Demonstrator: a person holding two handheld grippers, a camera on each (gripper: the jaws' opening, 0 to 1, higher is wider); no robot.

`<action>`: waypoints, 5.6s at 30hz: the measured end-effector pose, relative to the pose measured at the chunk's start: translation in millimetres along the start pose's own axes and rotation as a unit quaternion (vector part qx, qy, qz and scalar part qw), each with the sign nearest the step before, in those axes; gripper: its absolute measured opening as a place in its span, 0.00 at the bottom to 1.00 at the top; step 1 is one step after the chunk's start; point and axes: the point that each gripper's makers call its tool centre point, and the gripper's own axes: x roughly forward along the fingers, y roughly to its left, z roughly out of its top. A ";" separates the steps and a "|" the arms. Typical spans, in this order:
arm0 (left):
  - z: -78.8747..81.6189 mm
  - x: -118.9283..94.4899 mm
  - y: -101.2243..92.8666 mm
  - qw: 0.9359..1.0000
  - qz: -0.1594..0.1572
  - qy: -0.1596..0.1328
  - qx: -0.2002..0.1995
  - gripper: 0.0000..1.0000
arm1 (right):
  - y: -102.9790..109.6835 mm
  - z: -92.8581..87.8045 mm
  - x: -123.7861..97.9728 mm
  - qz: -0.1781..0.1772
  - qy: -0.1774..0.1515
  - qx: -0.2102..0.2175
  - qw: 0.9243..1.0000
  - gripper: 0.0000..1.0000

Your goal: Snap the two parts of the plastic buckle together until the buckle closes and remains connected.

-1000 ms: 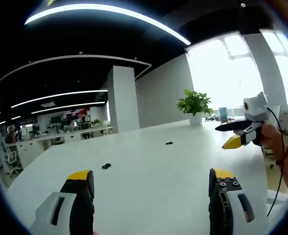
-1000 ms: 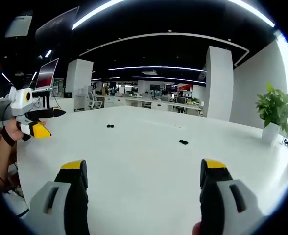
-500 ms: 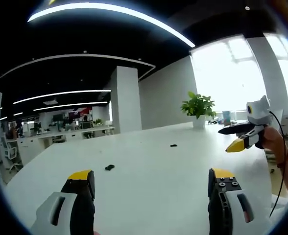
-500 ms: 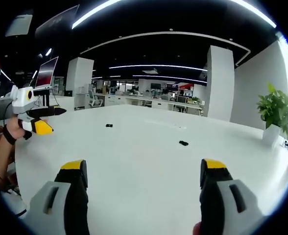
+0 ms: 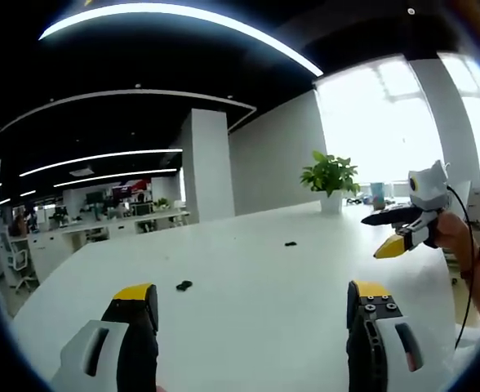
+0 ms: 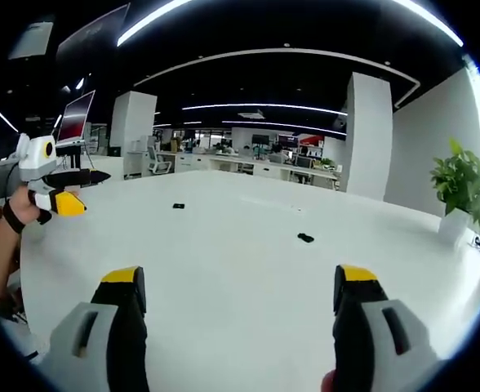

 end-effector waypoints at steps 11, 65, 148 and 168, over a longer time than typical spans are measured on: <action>-1.5 8.4 -3.3 1.000 -0.009 0.007 0.001 0.98 | -4.3 9.3 10.7 0.003 -0.001 -0.004 1.000 0.97; 11.5 30.0 9.4 1.000 -0.017 0.009 -0.012 0.98 | -25.2 18.0 48.3 0.010 0.026 -0.022 0.999 0.96; 15.2 77.5 35.1 0.998 -0.027 0.044 -0.017 0.97 | -50.2 26.7 100.1 0.031 0.056 0.000 0.998 0.96; 9.7 90.8 42.5 0.998 -0.030 0.053 -0.029 0.97 | -55.9 20.2 119.3 0.034 0.075 0.012 0.997 0.96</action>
